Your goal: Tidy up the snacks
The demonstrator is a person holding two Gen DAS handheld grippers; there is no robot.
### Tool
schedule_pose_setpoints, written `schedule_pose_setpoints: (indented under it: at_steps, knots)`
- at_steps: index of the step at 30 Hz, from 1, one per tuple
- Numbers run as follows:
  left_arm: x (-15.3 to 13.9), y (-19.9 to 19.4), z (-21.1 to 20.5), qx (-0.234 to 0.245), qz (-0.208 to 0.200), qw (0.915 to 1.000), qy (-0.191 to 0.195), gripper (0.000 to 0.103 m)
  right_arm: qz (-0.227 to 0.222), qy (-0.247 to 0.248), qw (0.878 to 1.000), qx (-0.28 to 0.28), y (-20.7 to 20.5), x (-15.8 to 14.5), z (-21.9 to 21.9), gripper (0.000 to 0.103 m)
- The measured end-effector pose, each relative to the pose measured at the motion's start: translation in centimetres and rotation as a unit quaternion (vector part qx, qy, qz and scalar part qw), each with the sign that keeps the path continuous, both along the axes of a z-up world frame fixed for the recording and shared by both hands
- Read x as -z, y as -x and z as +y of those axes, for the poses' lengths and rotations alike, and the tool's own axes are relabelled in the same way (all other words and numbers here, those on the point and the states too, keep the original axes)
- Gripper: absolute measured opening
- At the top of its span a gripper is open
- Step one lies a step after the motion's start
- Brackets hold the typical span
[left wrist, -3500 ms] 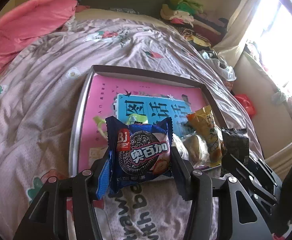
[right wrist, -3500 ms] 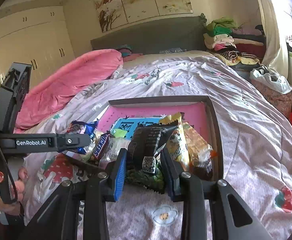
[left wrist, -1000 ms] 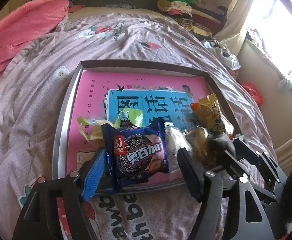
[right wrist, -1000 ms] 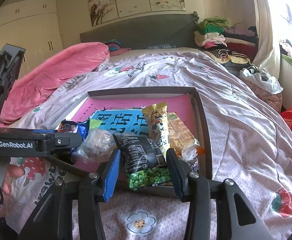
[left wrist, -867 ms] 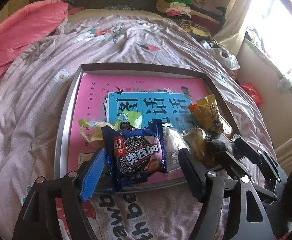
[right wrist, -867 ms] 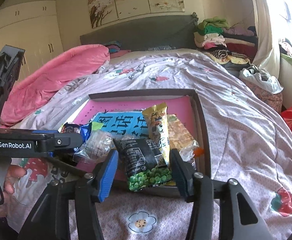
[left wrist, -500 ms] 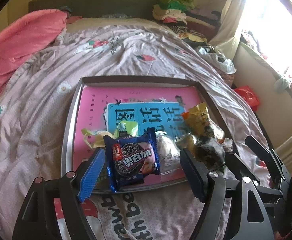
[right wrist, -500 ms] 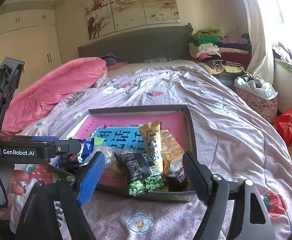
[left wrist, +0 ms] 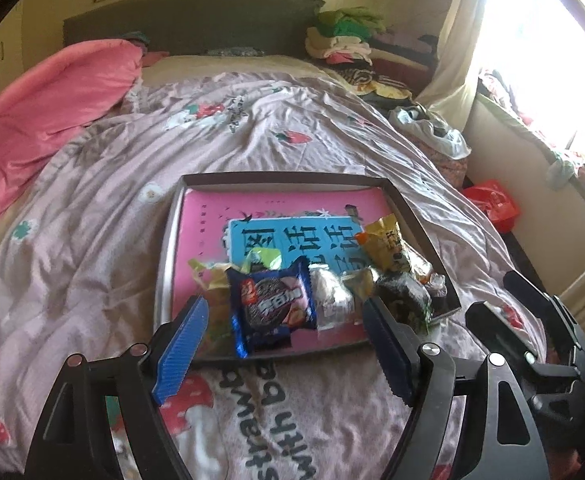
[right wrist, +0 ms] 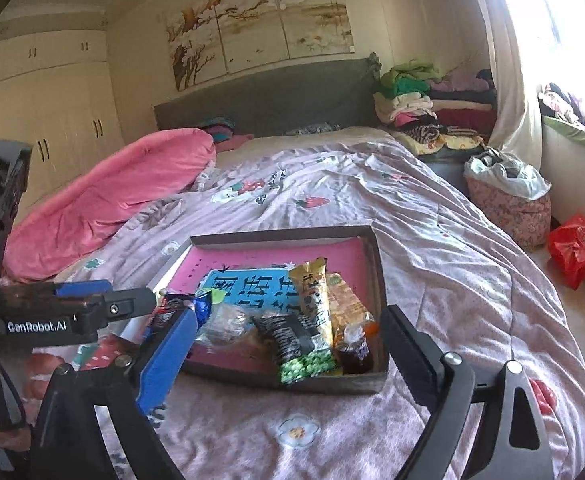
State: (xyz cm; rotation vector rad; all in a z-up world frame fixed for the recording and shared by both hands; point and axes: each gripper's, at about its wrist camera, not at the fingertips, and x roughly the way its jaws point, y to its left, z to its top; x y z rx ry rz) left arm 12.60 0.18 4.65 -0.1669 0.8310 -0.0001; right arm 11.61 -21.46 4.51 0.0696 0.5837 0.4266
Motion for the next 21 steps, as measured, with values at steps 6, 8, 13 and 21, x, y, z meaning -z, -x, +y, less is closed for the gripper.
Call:
schedule_pose_setpoints:
  at_steps: [6, 8, 13, 21]
  knots:
    - [0.5, 2.9, 0.7, -0.015, 0.014, 0.9998, 0.002, 0.08, 0.06, 0.009, 0.998, -0.012, 2.3, 0.8, 0.3, 0.095]
    - [1.0, 3.9, 0.9, -0.018, 0.02, 0.9996, 0.004, 0.08, 0.076, 0.013, 0.997, -0.021, 3.2, 1.5, 0.5, 0.095]
    - [2.3, 6.2, 0.8, -0.018, 0.027, 0.9995, 0.005, 0.08, 0.076, 0.015, 0.997, -0.021, 5.0, 2.7, 1.0, 0.096]
    - [4.1, 8.0, 0.2, -0.022, 0.039, 0.999, 0.004, 0.08, 0.089, 0.01, 0.996, -0.019, 5.2, 4.2, 1.2, 0.098]
